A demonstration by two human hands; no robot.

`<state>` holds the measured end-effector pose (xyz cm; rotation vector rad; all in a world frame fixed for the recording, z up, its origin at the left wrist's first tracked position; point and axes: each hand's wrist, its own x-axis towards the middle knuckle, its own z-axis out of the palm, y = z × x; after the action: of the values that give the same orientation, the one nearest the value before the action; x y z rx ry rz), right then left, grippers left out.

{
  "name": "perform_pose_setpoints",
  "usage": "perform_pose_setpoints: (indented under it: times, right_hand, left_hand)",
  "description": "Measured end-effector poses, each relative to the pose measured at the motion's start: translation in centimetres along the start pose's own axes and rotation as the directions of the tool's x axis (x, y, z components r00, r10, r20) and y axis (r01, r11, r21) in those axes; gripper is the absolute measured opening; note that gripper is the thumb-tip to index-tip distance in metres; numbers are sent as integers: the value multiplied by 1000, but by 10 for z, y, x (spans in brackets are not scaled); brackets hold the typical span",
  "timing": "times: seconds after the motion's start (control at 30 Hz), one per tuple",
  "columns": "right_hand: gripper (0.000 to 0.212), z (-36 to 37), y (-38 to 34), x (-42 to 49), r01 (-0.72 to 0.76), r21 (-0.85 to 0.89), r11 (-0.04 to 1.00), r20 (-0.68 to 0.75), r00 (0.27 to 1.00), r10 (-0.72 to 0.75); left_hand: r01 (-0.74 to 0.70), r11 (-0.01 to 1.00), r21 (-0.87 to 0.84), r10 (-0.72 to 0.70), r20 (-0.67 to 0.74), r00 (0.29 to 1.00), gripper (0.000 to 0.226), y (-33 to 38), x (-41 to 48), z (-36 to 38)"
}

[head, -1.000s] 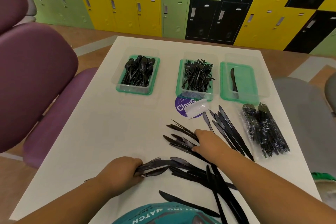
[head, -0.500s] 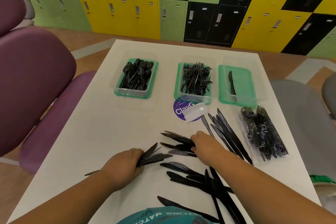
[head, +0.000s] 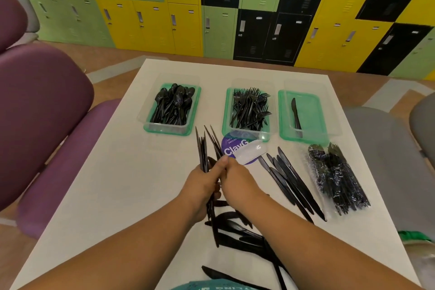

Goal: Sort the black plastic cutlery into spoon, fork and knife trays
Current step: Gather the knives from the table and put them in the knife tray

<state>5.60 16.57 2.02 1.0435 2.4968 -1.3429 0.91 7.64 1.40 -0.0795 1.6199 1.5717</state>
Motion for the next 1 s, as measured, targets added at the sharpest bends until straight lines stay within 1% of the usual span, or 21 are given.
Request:
perform_pose_setpoints:
  times: [0.03,0.07,0.1,0.13,0.17,0.2,0.23,0.27,0.3,0.33,0.4,0.43,0.47,0.53,0.6,0.67,0.73,0.77,0.83,0.9,1.0]
  right_hand:
    - [21,5,-7,3,-89,45,995,45,995,87]
    - [23,14,-16,5,-126,-60,990,102,986,132]
    - [27,20,-22,-9,-122,-221,968,242,954,176]
    - [31,22,-19,-10,-170,-545,821,319,864,390]
    - [33,29,-16,-9,-4,-823,568,274,873,403]
    - [32,31,-15,-5,33,-814,580,292,887,359]
    - [28,34,-12,-9,-15,-497,867,321,926,200]
    - [26,31,-14,-9,-9,-311,950,201,977,75]
    - [28,14,-12,-9,66,-56,996,94,994,-60]
    - [30,2,-14,-7,114,60,992,94,988,-120]
    - [30,-7,-4,-11,194,106,975,47,979,-200]
    - [31,-5,-2,-10,218,162,962,10,975,-223]
    - [31,-4,1,-8,221,229,948,-32,975,-219]
    - [30,-7,8,-8,206,382,901,-68,978,-195]
    - [23,-10,16,-9,130,504,854,-16,990,-141]
    - [16,-10,21,-13,62,567,822,54,992,-113]
    - [6,-9,22,-15,57,576,816,38,995,-96]
    - [3,-9,21,-14,47,542,839,10,998,-63]
    - [21,-13,20,-13,30,454,890,-50,999,-8]
    - [33,-15,16,-11,41,431,901,-82,997,-7]
    - [40,-26,9,-9,123,399,909,-159,985,-64]
  left_hand:
    - [19,999,-28,-20,-25,999,62,1,1,4]
    - [48,998,-51,-50,-44,998,62,3,2,7]
    - [86,993,-81,-90,-48,995,61,5,3,10]
    - [126,983,-131,-132,-35,991,59,7,6,12]
    - [158,968,-194,-166,-22,986,55,9,7,15]
    - [180,952,-247,-191,-20,981,50,12,8,17]
    - [188,943,-276,-206,-35,978,46,15,8,18]
    - [187,940,-286,-214,-67,975,44,18,10,19]
    - [180,941,-286,-218,-108,970,43,20,12,18]
    - [173,942,-288,-221,-142,965,41,21,14,17]
    - [151,935,-322,-213,-166,963,39,25,17,19]
    - [126,931,-343,-195,-175,965,37,26,18,20]
    - [90,928,-363,-169,-191,967,35,27,20,21]
    - [13,920,-392,-111,-228,967,27,31,22,21]
    - [-33,893,-449,-85,-241,967,19,37,26,19]
    - [-46,882,-468,-73,-232,970,17,41,30,19]
    - [-65,903,-424,-45,-245,969,19,41,32,23]
    - [-78,909,-409,-32,-257,966,20,40,32,25]
    - [-81,916,-392,-23,-255,967,21,37,31,29]
    - [-73,938,-339,-9,-235,972,23,37,31,27]
    - [-51,977,-205,13,-183,983,23,38,29,24]
